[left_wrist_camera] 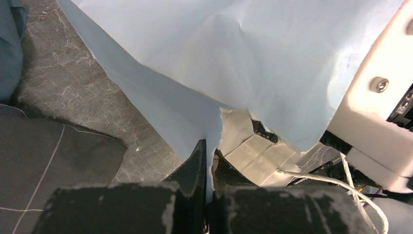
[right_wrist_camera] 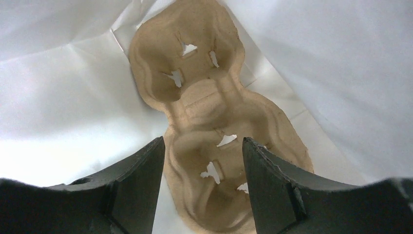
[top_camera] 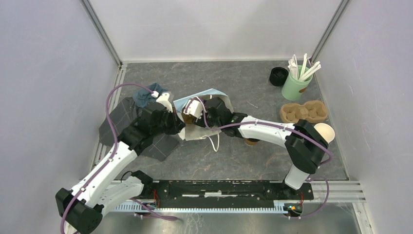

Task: Pack the takeout coffee

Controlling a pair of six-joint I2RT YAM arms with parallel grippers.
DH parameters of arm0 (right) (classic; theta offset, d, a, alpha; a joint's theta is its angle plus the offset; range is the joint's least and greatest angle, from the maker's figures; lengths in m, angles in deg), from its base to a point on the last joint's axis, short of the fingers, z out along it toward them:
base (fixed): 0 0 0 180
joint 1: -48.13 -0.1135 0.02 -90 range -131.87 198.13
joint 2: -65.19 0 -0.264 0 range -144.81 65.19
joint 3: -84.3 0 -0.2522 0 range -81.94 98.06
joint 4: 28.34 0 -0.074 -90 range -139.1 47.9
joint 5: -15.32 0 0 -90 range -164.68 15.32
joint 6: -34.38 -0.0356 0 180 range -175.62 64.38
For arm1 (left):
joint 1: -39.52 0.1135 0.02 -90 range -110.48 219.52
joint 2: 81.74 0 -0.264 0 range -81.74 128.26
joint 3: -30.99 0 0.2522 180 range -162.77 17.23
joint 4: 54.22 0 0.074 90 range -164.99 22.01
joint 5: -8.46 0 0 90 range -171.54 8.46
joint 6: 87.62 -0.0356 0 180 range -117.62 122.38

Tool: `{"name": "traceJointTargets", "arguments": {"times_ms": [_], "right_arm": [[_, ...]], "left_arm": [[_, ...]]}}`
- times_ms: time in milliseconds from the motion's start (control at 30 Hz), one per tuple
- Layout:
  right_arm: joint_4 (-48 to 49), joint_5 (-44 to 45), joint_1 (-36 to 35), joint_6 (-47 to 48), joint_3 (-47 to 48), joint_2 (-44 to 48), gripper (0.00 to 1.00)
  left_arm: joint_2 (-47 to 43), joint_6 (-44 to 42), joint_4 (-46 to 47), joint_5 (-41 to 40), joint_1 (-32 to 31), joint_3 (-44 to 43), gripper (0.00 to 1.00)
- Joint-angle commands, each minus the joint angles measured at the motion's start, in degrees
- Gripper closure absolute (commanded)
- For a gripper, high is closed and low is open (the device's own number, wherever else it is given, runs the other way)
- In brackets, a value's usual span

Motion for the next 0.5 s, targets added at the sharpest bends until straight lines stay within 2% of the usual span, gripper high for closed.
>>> {"name": "traceJointTargets", "arguments": {"times_ms": [0, 200, 467], "right_arm": [[2.0, -0.7, 0.1, -0.9, 0.3, 1.4, 0.32], [-0.8, -0.8, 0.1, 2.2, 1.3, -1.9, 0.27], [-4.8, 1.6, 0.0, 5.8, 6.5, -9.2, 0.26]], "left_arm": [[-0.8, 0.4, -0.5, 1.1, -0.1, 0.1, 0.98], [-1.4, 1.0, -1.0, 1.0, -0.2, 0.3, 0.98], [-1.3, 1.8, -0.1, 2.5, -0.2, 0.3, 0.98]]}}
